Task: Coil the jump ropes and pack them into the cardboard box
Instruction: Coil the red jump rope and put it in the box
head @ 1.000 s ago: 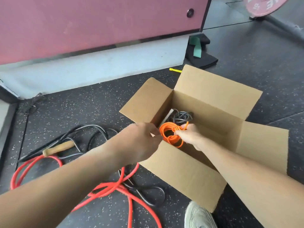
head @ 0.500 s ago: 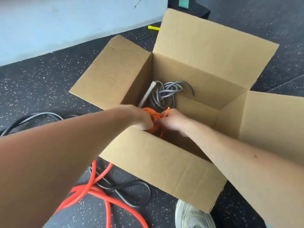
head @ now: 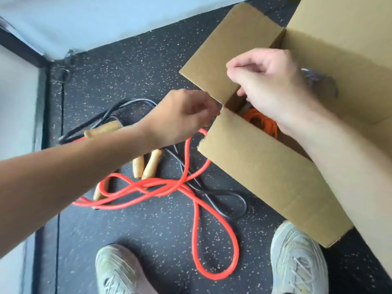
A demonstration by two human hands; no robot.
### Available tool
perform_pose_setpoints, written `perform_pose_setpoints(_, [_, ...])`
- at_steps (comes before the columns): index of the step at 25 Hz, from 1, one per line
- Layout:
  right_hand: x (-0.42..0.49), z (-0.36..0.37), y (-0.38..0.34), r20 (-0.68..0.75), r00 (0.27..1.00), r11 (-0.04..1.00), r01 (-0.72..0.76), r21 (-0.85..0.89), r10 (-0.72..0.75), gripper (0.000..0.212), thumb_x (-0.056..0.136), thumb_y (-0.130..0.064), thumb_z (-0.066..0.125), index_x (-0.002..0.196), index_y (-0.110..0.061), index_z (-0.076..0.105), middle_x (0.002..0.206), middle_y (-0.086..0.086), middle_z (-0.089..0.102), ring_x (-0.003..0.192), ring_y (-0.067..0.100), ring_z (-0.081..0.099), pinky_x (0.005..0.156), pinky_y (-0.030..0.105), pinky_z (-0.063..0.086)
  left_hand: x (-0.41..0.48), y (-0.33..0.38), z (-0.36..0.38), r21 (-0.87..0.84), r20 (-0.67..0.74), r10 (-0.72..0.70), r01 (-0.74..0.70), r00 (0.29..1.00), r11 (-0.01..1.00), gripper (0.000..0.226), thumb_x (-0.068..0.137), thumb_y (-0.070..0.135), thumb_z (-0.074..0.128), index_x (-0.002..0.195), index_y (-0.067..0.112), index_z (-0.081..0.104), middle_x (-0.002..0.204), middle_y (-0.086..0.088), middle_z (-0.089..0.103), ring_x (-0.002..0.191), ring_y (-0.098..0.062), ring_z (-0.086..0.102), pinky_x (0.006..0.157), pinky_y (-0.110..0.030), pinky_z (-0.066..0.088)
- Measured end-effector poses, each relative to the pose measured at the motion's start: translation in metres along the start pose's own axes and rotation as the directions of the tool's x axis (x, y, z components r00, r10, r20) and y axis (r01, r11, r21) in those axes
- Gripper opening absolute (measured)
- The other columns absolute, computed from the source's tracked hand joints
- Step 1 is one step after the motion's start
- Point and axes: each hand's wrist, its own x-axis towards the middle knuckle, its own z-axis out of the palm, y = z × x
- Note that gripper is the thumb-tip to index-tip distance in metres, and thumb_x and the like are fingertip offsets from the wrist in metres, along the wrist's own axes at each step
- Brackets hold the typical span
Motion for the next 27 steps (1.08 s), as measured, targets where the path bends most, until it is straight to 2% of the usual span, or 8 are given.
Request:
perform_pose_setpoints(4, [-0.039,0.085,0.000,0.328,0.942,0.994,0.092,-0.058,-0.068,0.009,0.087,-0.027,0.067,0.086,-0.026,0.076,0.076,-0.010,0.072,0.069,0.001,0.063,0.066,0.016,0.046,-0.080,-0.085,0.015,0.087,0.032,-0.284,0.280,0.958,0.956,0.010,0.088,0.024,0.068,0.093,0.019,0.075,0.073,0.015,0.066,0.063,0.005,0.057,0.073,-0.024,0.045])
perform_pose_setpoints(6, [-0.064,0.120,0.031,0.516,0.856,0.968,0.114,-0.222,0.017,0.016,0.088,-0.023,0.065,0.100,-0.026,0.074,0.082,-0.010,0.071,0.071,0.002,0.060,0.067,0.018,0.042,-0.113,-0.123,0.032,0.194,0.123,-0.369,0.342,0.921,0.919,0.030,0.078,0.037,0.077,0.102,0.020,0.072,0.086,0.009,0.067,0.080,-0.001,0.061,0.085,-0.032,0.049])
perform_pose_setpoints(8, [-0.088,0.145,0.069,0.680,0.711,0.890,0.177,-0.421,0.180,0.044,0.087,-0.021,0.063,0.130,-0.028,0.061,0.105,-0.002,0.072,0.094,0.015,0.065,0.079,0.022,0.045,-0.137,-0.146,0.052,0.477,0.248,-0.425,0.273,0.870,0.836,0.061,0.068,0.058,0.076,0.118,0.026,0.065,0.108,0.003,0.064,0.106,-0.019,0.059,0.095,-0.040,0.048])
perform_pose_setpoints(11, [-0.109,0.159,0.102,0.721,0.587,0.792,0.209,-0.573,0.367,0.069,0.088,-0.024,0.063,0.147,-0.036,0.030,0.123,0.009,0.065,0.113,0.030,0.063,0.092,0.036,0.052,-0.144,-0.146,0.071,0.767,0.219,-0.374,0.078,0.901,0.637,0.045,0.091,0.052,0.059,0.126,0.024,0.057,0.123,-0.001,0.057,0.119,-0.025,0.053,0.094,-0.041,0.044])
perform_pose_setpoints(16, [-0.084,0.151,0.030,0.671,0.720,0.779,0.313,-0.543,0.179,0.023,0.094,-0.044,0.063,0.106,-0.025,0.056,0.081,0.002,0.074,0.089,0.025,0.069,0.067,0.032,0.041,-0.137,-0.116,0.012,0.456,0.172,-0.365,0.254,0.915,0.853,0.028,0.097,0.043,0.058,0.099,0.016,0.055,0.091,-0.007,0.065,0.089,-0.033,0.065,0.069,-0.039,0.044])
perform_pose_setpoints(20, [-0.080,0.107,-0.119,0.687,0.718,0.732,0.528,-0.431,-0.114,0.023,0.092,-0.046,0.064,0.089,-0.023,0.061,0.057,-0.004,0.068,0.074,0.013,0.071,0.072,0.034,0.053,-0.172,-0.033,-0.105,0.087,-0.118,-0.234,0.245,0.965,0.966,0.038,0.084,0.041,0.079,0.069,0.022,0.050,0.060,0.007,0.049,0.055,-0.012,0.045,0.054,-0.029,0.033])
perform_pose_setpoints(24, [-0.123,0.052,-0.252,0.543,0.725,0.730,0.628,-0.270,-0.424,0.016,0.090,-0.042,0.068,0.101,-0.032,0.066,0.061,-0.009,0.069,0.069,0.006,0.067,0.069,0.029,0.052,-0.223,0.076,-0.199,-0.248,-0.342,-0.152,0.067,0.927,0.967,0.020,0.087,0.027,0.077,0.084,0.010,0.067,0.059,0.011,0.055,0.055,-0.005,0.048,0.053,-0.019,0.040])
perform_pose_setpoints(27, [-0.174,0.015,-0.318,0.206,0.760,0.769,0.637,-0.047,-0.617,0.038,0.088,-0.034,0.070,0.122,-0.038,0.055,0.077,-0.008,0.071,0.072,0.009,0.067,0.075,0.026,0.051,-0.265,0.146,-0.234,-0.294,-0.562,-0.042,-0.152,0.826,0.944,0.024,0.101,0.025,0.058,0.105,0.003,0.066,0.056,0.010,0.048,0.048,-0.007,0.043,0.047,-0.022,0.039])
